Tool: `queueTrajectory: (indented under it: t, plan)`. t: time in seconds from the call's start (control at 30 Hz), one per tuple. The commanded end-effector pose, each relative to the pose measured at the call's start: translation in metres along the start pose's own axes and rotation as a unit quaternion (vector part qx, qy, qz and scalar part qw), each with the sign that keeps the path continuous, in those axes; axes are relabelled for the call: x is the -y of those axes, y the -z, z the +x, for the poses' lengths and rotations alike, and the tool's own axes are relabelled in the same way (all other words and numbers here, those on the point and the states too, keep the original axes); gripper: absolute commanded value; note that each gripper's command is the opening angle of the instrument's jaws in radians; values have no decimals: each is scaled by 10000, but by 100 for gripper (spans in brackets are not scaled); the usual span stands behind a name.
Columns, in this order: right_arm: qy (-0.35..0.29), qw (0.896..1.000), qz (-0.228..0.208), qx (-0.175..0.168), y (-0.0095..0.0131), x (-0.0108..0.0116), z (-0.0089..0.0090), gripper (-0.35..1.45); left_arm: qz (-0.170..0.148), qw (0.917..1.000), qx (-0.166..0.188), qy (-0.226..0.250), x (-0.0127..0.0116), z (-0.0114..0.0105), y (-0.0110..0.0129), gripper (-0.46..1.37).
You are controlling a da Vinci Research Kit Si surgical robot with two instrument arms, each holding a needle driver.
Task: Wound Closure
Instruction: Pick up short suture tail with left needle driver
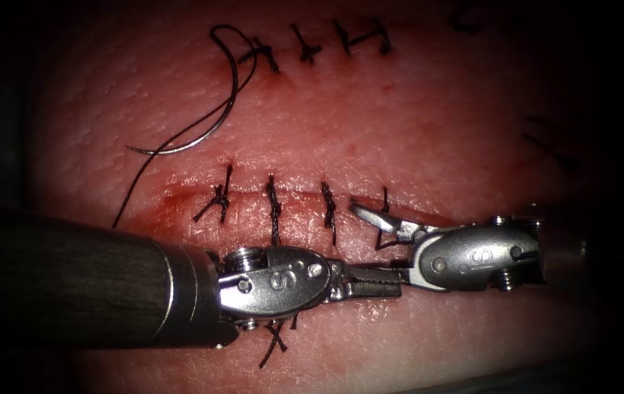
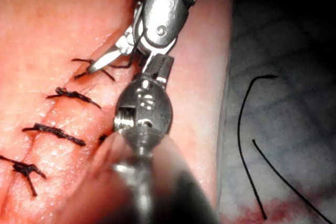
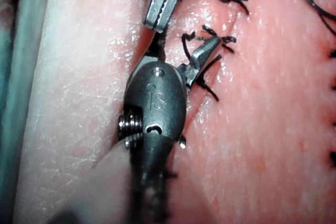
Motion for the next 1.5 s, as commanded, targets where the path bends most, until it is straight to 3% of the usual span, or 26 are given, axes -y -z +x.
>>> queueTrajectory:
  t: [0.03,0.43,0.5,0.57,0.7,0.8,0.87,0.9,1.0,1.07,1.5]
  plan:
    - [2,10000,49,-3,1,0,1,130,-25,10000,1,-2,0,0,0,-35]
    - [-52,10000,30,34,17,-8,-5,128,-26,9997,-28,-257,1,6,9,-35]
    - [-95,9999,0,63,22,-10,-6,129,48,9994,-32,-355,2,9,11,-13]
    - [-114,9999,-41,107,28,-12,-7,129,77,9988,-37,-476,4,12,14,26]
    - [-140,9998,-40,131,36,-15,-7,129,164,9985,-35,-529,6,17,18,32]
    - [-179,9997,-30,138,43,-17,-7,128,177,9985,-34,-526,8,22,20,62]
    - [-205,9997,-22,135,48,-18,-10,128,176,9983,-37,-559,9,26,20,99]
    - [-233,9996,-28,137,49,-18,-10,128,177,9982,-39,-578,9,27,20,103]
    - [-263,9995,-85,173,54,-19,-14,128,197,9976,-45,-669,11,31,16,75]
    - [-294,9993,-110,186,57,-19,-15,128,220,9972,-63,-716,13,33,12,67]
    - [-342,9993,-54,155,73,-15,-18,127,331,9952,206,-894,25,27,-12,57]
